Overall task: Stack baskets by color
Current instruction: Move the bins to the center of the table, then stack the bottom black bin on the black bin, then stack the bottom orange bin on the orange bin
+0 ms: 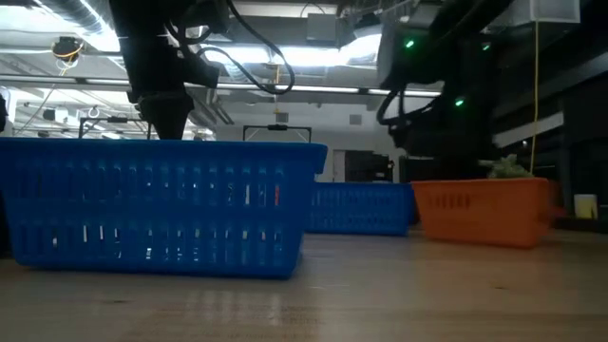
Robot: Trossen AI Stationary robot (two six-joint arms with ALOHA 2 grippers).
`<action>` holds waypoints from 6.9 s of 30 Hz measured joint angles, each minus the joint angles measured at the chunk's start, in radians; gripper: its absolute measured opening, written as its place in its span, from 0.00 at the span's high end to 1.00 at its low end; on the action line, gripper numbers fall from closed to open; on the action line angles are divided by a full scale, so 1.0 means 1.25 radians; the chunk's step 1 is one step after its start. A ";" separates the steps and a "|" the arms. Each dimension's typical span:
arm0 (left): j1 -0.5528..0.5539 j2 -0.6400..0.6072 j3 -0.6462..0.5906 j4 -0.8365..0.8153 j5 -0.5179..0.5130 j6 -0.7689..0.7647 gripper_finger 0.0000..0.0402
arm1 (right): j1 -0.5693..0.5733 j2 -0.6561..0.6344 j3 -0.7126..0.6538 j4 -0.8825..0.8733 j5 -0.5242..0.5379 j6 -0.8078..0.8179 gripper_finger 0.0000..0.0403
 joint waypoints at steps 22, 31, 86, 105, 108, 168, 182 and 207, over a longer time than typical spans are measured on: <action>0.009 0.000 0.000 0.001 0.004 -0.001 0.72 | -0.085 -0.004 0.048 0.581 -0.159 -0.312 1.00; -0.014 0.000 0.000 -0.016 0.029 0.039 0.72 | -0.027 -0.004 0.114 0.346 -0.225 -0.315 1.00; -0.514 -0.076 -0.228 0.099 0.430 -0.552 0.73 | -0.025 -0.049 0.240 -0.185 0.016 -0.287 0.98; -0.433 -0.095 0.164 -0.308 0.239 -0.479 1.00 | -0.023 -0.100 0.367 -0.334 0.195 -0.294 0.98; -0.347 -0.099 0.228 -0.310 0.127 -0.338 1.00 | -0.023 -0.122 0.404 -0.411 0.239 -0.280 0.98; 0.491 0.796 1.121 0.041 0.703 0.833 1.00 | 0.103 -0.265 0.412 -0.643 0.239 -0.012 0.98; 0.480 0.800 1.108 0.012 0.643 0.828 0.85 | 0.103 -0.264 0.412 -0.644 0.240 -0.015 0.98; 0.435 0.497 1.063 -0.510 0.440 0.564 0.80 | 0.079 -0.260 0.294 -0.356 0.214 -0.145 0.98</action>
